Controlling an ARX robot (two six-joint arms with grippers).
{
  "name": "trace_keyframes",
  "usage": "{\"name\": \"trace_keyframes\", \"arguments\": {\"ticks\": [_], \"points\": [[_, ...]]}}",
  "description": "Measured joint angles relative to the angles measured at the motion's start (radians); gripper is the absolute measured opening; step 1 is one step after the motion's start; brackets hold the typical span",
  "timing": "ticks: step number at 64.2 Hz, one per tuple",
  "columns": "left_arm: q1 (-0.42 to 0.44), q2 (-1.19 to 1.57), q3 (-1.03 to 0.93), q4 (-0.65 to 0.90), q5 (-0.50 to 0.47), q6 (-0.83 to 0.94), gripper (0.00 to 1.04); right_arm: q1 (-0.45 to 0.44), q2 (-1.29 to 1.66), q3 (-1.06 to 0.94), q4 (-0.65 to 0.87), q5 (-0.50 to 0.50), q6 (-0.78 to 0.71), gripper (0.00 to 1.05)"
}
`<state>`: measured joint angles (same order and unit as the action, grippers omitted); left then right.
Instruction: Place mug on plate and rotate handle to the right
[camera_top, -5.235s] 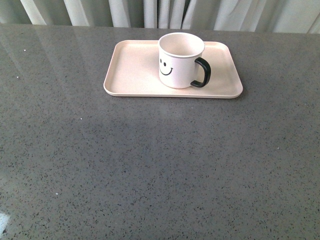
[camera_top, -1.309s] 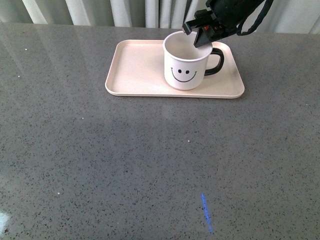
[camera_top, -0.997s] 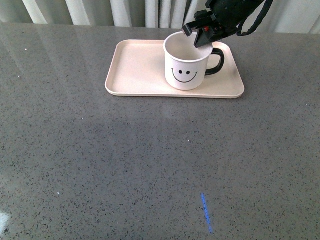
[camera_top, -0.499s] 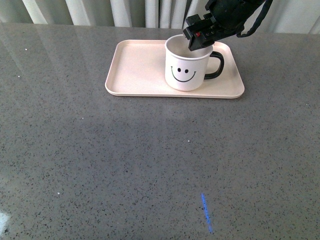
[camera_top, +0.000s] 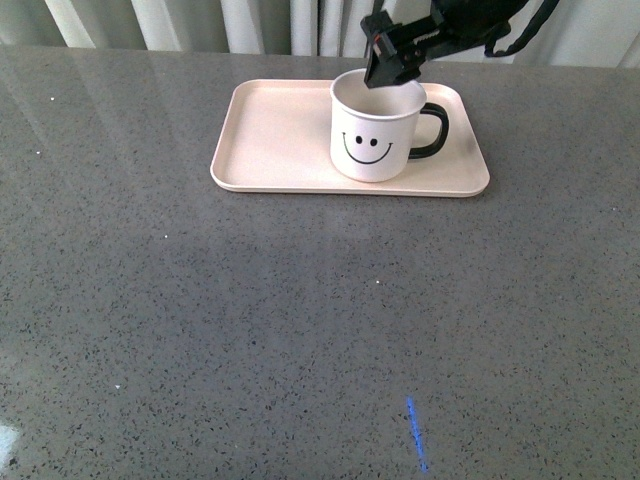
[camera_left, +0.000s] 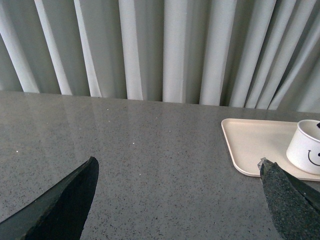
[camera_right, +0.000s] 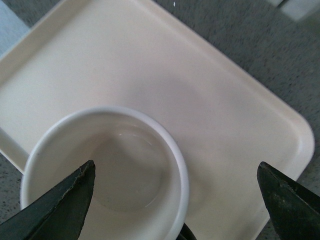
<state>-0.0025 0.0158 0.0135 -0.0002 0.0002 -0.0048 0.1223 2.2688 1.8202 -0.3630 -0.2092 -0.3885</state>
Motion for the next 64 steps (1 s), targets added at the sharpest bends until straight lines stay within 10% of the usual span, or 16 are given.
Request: {"name": "trace_keyframes", "arguments": {"ticks": [26,33,42,64], "points": [[0.0,0.0,0.0,0.0,0.0,0.0,0.96,-0.02,-0.191,-0.189,0.152,-0.072,0.002,0.95],[0.0,0.0,0.0,0.0,0.0,0.0,0.96,-0.01,-0.259,-0.468,0.709,0.239,0.187,0.77],[0.0,0.0,0.0,0.0,0.0,0.0,0.96,-0.025,-0.395,-0.806,1.179,0.297,0.326,0.54],[0.0,0.0,0.0,0.0,0.0,0.0,0.96,-0.059,-0.684,-1.286,1.4,0.265,0.377,0.02]]}}
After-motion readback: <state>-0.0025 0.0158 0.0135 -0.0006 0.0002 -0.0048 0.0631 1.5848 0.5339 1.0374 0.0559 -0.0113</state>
